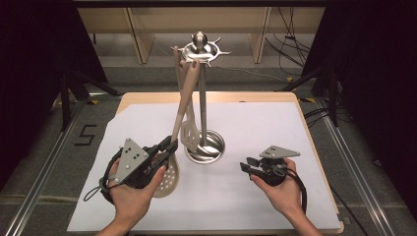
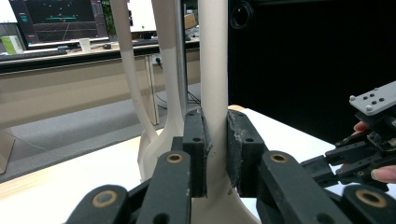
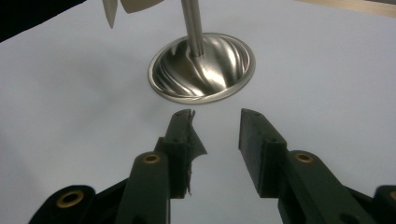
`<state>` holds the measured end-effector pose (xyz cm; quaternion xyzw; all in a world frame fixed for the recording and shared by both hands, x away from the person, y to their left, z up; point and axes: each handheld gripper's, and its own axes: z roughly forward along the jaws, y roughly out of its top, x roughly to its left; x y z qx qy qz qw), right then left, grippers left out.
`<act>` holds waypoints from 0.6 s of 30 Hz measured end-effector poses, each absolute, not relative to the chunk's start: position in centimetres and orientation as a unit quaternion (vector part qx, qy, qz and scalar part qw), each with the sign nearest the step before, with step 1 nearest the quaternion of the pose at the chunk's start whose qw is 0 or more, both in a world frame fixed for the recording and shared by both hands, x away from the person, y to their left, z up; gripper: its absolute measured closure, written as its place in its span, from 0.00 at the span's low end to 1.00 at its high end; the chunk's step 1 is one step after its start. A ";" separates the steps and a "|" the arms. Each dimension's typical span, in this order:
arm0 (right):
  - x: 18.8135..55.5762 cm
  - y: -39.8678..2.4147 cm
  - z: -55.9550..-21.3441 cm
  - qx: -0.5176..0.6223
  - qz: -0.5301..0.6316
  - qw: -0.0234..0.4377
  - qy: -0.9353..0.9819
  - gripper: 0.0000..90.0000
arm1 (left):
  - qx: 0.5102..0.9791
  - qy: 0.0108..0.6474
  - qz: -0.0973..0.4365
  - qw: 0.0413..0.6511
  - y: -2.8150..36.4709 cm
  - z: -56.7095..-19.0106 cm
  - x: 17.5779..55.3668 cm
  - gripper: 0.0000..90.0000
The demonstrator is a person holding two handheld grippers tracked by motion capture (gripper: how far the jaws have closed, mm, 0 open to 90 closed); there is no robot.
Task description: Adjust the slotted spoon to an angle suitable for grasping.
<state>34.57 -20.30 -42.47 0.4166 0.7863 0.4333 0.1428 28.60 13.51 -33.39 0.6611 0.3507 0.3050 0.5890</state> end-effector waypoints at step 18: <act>34.5 -20.6 -42.5 0.432 0.438 0.144 0.775 0.72 | 0.669 0.339 0.301 0.589 11.9 -33.5 28.7 0.87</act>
